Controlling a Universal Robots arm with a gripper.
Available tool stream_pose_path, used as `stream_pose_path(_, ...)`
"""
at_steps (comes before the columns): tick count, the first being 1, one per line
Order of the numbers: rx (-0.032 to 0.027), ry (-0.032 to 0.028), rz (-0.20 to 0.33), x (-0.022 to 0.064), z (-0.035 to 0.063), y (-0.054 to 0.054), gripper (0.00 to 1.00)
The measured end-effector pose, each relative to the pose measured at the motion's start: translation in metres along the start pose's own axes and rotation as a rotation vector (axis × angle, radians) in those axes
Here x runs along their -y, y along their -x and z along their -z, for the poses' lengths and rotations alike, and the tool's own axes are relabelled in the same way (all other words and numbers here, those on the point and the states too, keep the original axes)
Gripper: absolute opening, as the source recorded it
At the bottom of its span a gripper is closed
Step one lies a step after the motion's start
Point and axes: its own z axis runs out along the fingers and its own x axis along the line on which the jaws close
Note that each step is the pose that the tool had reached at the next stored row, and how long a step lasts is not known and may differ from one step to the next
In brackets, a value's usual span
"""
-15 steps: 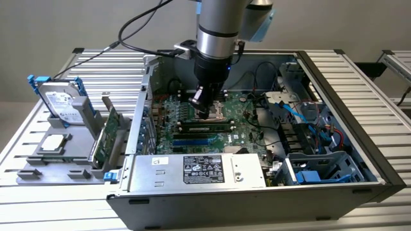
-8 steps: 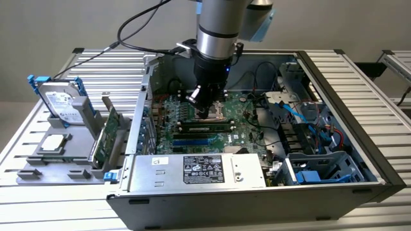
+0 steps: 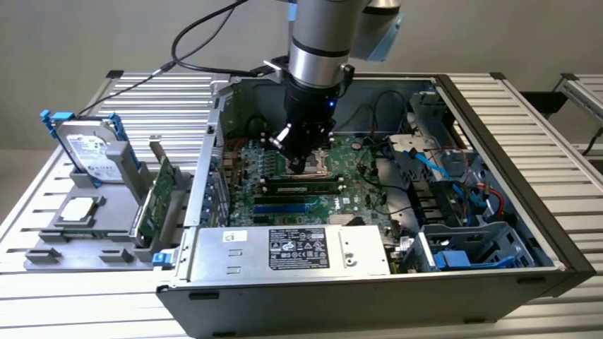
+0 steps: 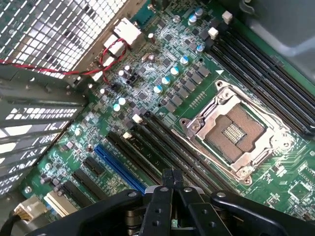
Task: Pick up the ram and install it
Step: 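Press down the ram until it locks into place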
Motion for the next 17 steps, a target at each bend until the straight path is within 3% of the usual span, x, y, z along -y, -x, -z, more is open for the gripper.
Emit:
stream_pose_path(10, 0.0091, 0.015, -0.137, 0.0, 0.0, 0.0, 0.11)
stream_pose_path(17, 0.0261, 0.0252, -0.211, 0.0, -0.0001, 0.0001, 0.11)
